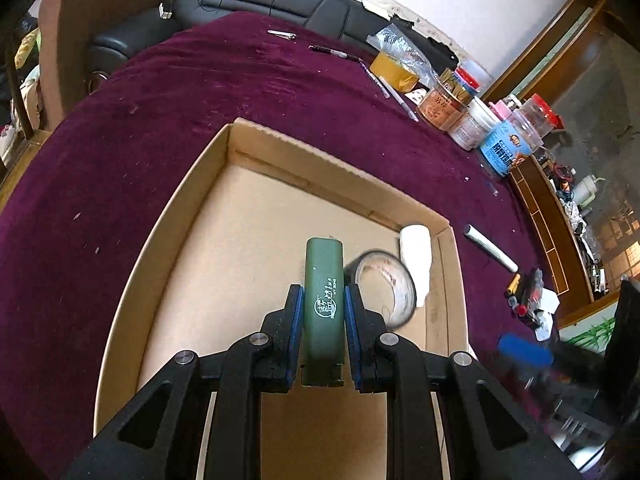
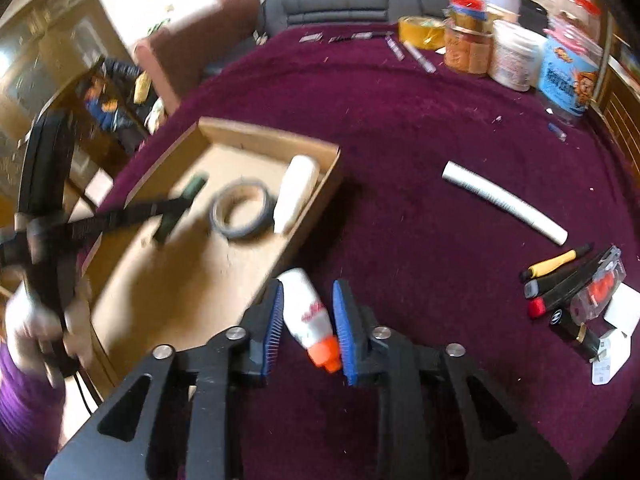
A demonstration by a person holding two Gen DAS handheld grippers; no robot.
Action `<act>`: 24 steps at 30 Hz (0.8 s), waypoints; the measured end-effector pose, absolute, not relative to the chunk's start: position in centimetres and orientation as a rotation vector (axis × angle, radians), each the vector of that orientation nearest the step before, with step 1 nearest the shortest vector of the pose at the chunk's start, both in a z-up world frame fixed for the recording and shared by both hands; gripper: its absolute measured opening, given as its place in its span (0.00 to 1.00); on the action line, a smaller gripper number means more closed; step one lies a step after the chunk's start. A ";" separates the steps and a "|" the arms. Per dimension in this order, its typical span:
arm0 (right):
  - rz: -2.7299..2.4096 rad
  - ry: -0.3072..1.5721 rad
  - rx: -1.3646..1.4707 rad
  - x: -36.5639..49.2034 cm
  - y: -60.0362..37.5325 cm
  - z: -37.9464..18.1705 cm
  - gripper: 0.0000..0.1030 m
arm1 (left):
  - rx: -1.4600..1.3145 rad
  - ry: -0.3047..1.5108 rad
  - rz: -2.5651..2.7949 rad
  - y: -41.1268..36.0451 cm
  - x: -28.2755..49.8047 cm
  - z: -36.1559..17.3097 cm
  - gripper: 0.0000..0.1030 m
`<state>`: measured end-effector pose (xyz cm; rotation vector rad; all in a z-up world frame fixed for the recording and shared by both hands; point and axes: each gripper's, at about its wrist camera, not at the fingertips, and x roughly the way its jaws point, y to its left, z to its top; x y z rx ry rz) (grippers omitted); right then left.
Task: Organize rigid objects
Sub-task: 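Lower the green case into the tray and open the left gripper, then lower the glue tube into the tray and open the right gripper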
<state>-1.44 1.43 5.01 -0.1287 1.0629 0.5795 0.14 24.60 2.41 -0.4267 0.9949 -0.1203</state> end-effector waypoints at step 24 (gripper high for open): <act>0.611 0.995 0.042 -1.9 -0.5 7.7 0.24 | -0.569 0.692 -0.060 28.1 -11.8 8.5 0.48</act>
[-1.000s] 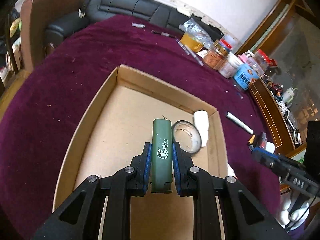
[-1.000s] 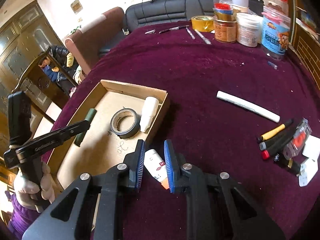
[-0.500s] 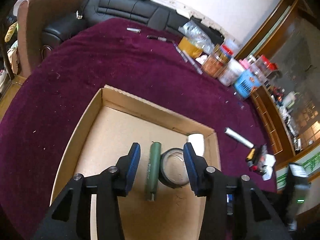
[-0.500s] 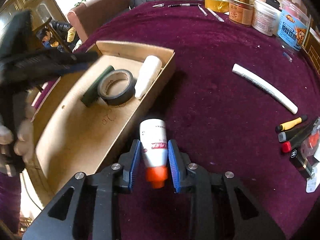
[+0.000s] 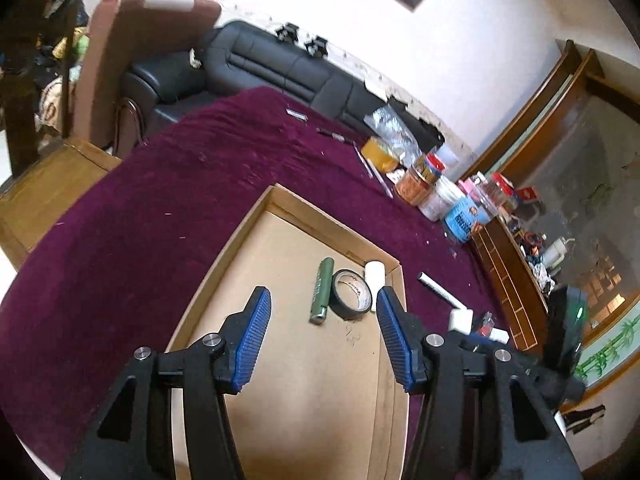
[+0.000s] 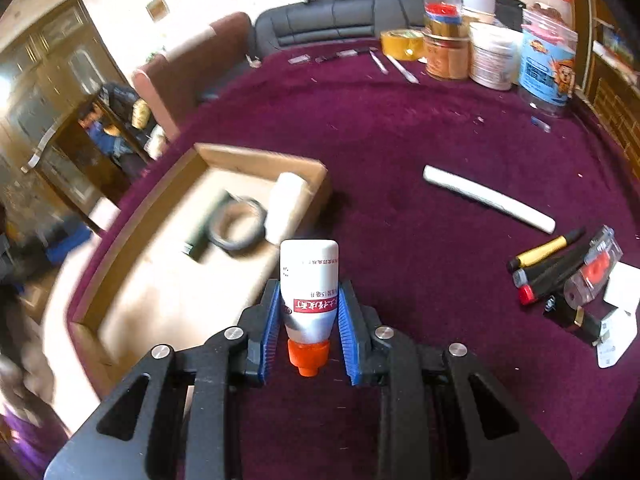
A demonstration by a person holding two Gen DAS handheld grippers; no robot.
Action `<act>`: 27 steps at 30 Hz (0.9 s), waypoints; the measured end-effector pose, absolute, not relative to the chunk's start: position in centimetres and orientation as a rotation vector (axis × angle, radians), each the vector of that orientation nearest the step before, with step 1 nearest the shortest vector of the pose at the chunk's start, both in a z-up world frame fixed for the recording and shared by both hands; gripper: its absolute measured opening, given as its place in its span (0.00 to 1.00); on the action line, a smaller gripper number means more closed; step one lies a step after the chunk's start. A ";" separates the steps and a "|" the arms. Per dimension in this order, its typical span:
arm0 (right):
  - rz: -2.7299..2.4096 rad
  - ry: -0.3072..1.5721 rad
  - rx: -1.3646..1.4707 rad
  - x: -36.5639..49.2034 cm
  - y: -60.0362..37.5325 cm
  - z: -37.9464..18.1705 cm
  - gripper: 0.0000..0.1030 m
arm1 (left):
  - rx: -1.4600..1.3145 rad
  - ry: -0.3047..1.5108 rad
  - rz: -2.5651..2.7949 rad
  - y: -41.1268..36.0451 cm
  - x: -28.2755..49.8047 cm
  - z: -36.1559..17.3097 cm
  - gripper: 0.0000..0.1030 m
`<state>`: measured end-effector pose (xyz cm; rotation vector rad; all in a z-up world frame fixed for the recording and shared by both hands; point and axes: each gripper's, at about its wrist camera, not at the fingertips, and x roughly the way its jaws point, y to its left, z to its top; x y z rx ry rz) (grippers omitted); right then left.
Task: Organize rigid objects
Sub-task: 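Lower the glue tube into the tray and open the right gripper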
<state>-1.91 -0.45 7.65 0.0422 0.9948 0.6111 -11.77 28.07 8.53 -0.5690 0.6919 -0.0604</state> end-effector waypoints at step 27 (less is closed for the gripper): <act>0.660 1.203 0.173 5.2 12.6 4.4 0.26 | -0.601 0.649 -0.025 30.1 -16.0 6.5 0.58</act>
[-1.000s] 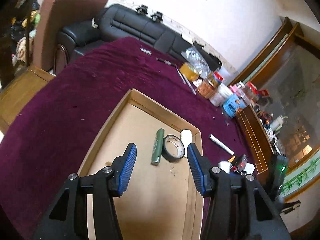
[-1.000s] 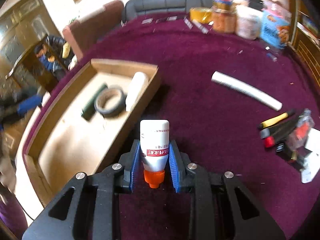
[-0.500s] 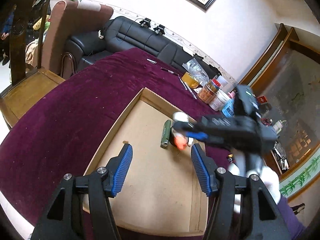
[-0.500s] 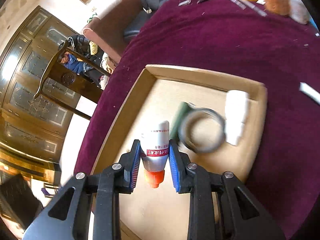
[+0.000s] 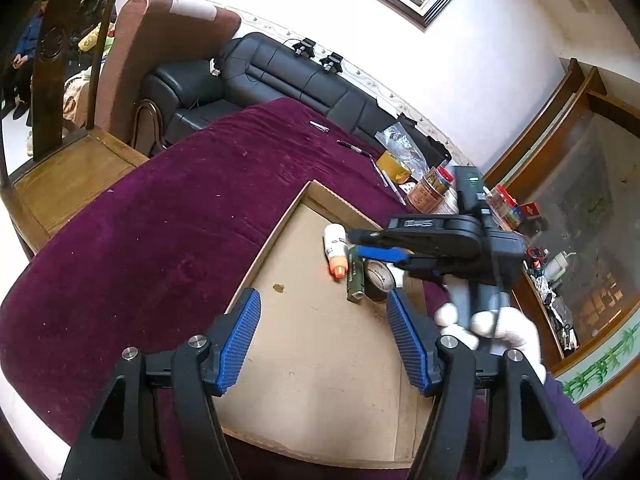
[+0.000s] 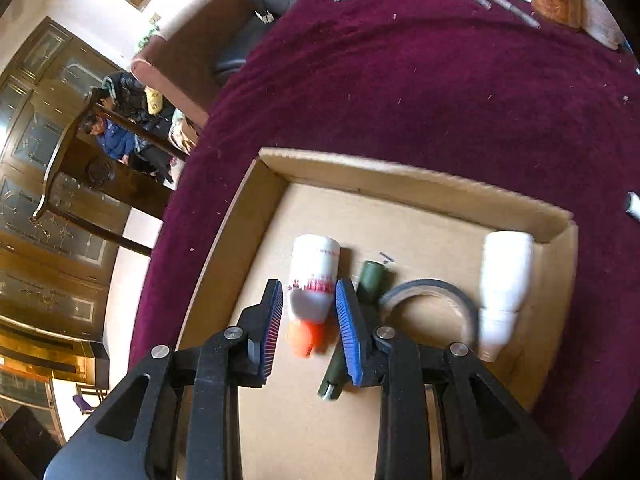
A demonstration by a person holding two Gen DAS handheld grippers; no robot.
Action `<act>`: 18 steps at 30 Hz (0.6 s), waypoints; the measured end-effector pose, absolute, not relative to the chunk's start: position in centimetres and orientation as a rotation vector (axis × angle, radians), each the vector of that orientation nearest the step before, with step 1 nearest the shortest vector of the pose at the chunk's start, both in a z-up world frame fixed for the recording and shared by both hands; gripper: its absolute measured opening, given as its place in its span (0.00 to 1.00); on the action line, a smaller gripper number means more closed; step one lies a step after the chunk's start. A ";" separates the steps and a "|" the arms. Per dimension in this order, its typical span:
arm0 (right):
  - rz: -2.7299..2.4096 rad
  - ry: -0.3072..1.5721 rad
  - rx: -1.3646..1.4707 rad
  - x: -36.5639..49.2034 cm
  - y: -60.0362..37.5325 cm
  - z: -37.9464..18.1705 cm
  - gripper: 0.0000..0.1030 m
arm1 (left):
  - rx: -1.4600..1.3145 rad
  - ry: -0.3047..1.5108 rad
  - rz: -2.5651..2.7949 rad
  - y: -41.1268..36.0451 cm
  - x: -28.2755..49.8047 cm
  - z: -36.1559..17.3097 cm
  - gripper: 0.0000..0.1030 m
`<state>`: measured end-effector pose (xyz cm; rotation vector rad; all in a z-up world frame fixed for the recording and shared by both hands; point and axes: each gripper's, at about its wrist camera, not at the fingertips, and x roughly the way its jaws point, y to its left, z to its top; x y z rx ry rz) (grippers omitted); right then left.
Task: Organize rigid objects
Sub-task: 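Lower the glue tube into the tray and open the right gripper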
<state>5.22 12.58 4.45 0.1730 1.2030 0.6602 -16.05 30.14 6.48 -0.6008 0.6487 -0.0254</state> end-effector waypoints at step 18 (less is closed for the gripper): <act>0.053 0.745 0.088 -1.9 -18.5 12.0 0.87 | -0.468 0.697 -0.169 20.4 -15.8 9.0 0.63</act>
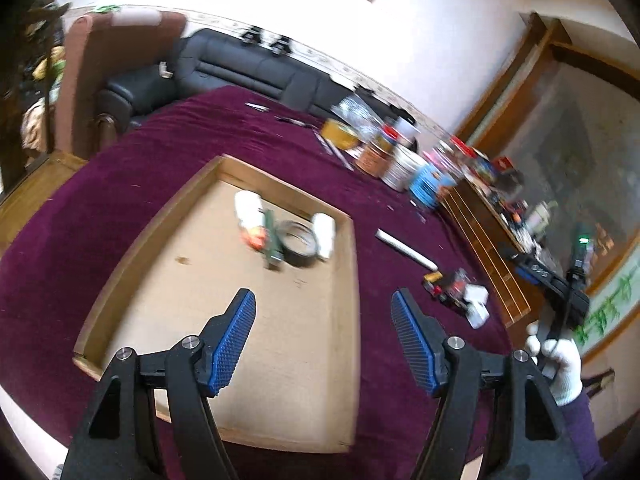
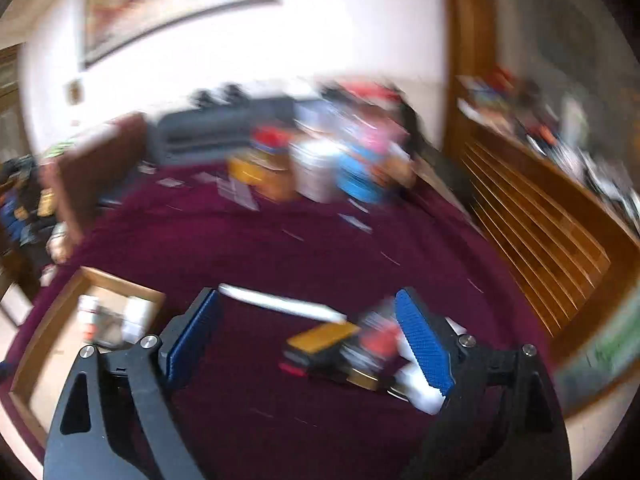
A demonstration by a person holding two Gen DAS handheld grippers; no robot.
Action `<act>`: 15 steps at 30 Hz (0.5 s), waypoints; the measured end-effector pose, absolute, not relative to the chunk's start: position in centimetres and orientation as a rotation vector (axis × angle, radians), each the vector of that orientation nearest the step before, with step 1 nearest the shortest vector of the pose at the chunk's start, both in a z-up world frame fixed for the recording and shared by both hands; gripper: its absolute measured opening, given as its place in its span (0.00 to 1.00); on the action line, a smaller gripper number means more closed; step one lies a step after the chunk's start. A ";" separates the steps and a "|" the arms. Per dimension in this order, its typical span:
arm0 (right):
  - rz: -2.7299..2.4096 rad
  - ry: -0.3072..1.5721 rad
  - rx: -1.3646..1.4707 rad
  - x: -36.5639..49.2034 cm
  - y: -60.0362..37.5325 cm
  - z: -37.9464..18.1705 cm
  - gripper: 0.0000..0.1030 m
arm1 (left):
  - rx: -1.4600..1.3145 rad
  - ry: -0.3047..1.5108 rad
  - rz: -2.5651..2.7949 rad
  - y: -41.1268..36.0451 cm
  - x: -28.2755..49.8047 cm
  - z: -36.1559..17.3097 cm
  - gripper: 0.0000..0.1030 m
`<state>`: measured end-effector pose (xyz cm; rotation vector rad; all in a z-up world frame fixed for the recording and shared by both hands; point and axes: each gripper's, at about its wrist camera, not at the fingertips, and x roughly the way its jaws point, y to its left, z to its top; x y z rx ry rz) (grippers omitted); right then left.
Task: Organize rigid objects
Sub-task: 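Lower the glue tube into the tray and open the right gripper, then move the right gripper over to the white square charger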
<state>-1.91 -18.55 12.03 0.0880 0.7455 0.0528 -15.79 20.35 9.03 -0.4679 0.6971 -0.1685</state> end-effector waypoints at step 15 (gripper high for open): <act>0.041 0.956 0.425 6.0 -28.6 5.3 0.68 | -0.310 0.799 -0.298 9.6 -17.1 11.0 0.63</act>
